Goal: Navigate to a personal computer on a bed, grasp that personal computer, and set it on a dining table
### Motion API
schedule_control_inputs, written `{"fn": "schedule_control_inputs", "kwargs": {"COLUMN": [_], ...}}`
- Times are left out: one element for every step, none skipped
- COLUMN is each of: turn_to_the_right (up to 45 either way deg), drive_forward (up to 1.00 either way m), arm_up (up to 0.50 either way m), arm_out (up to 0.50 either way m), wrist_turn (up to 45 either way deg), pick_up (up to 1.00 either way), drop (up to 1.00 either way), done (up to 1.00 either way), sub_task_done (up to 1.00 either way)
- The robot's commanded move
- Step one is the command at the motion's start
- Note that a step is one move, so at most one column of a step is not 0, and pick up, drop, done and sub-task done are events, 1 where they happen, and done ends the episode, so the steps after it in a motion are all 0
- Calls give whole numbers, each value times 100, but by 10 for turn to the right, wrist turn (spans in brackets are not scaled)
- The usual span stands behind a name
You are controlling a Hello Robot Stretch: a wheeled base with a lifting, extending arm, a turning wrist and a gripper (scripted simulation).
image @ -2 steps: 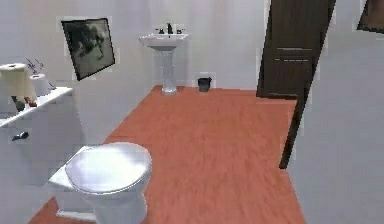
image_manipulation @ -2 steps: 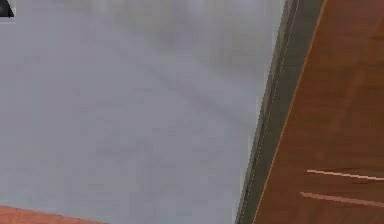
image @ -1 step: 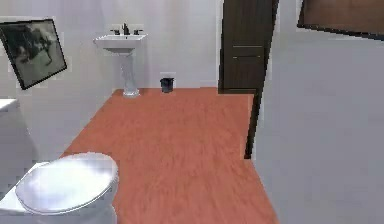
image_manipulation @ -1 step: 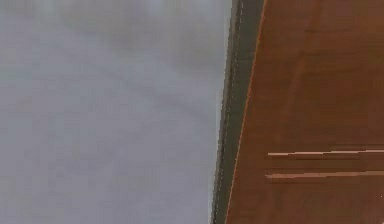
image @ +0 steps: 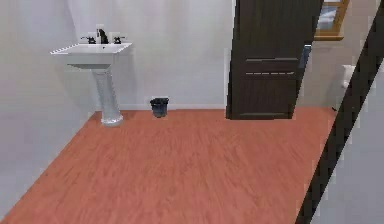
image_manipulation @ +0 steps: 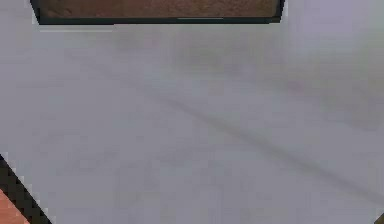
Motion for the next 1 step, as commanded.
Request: {"fn": "schedule_control_inputs", "kwargs": {"turn_to_the_right": [30], "drive_forward": [0], "arm_up": [0], "arm_out": [0], "wrist_turn": [0], "pick_up": [0], "drop": [0], "done": [0], "sub_task_done": [0]}}
